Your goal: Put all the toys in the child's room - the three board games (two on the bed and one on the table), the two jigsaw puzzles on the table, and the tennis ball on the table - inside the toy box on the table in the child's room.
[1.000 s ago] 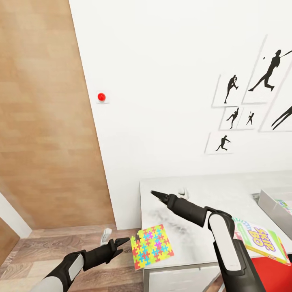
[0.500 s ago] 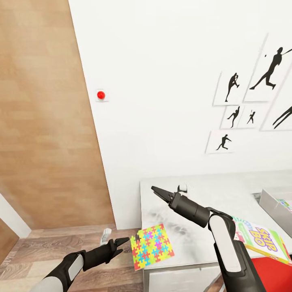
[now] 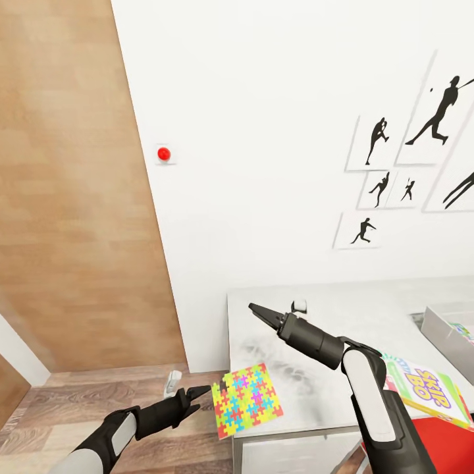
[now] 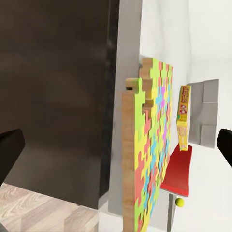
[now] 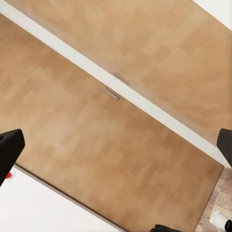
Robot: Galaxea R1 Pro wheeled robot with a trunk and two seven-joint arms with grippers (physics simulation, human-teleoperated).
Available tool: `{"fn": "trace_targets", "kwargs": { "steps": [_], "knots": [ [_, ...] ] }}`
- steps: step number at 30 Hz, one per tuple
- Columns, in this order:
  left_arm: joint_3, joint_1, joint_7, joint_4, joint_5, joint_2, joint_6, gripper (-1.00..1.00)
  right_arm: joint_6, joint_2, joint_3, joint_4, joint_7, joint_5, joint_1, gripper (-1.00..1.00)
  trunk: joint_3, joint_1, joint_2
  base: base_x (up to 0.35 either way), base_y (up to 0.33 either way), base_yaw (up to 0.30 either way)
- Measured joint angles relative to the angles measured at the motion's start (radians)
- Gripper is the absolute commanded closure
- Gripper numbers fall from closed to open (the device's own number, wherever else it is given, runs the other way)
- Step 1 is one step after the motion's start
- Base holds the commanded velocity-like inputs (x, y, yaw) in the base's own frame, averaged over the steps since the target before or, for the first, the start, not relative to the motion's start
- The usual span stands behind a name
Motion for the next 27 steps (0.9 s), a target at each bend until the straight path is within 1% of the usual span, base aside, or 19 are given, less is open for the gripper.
{"fn": "trace_targets", "kwargs": {
  "steps": [7,16,22,27],
  "knots": [
    [-0.001,0.0,0.001,0.0,-0.001,-0.003,-0.004,-1.0,-0.003,-0.001,0.001,0.0,-0.001,0.0,0.001,-1.0,0.0,0.0,0.0,0.0,-0.173,0.0],
    [0.0,0.0,-0.001,-0.001,-0.002,-0.004,-0.006,-1.0,-0.015,-0.001,0.003,0.002,-0.001,0.001,0.001,-1.0,0.0,0.0,0.0,0.0,-0.052,0.0],
    [0.0,0.0,0.0,-0.001,-0.001,-0.004,-0.007,-1.0,-0.015,-0.001,0.003,0.002,-0.001,0.002,0.002,-1.0,0.0,0.0,0.0,0.0,-0.186,0.0],
    [0.0,0.0,0.0,-0.001,-0.002,-0.004,-0.008,-1.0,-0.016,-0.001,0.003,0.002,-0.001,0.002,0.002,-1.0,0.0,0.0,0.0,0.0,-0.055,0.0]
  ]
}}
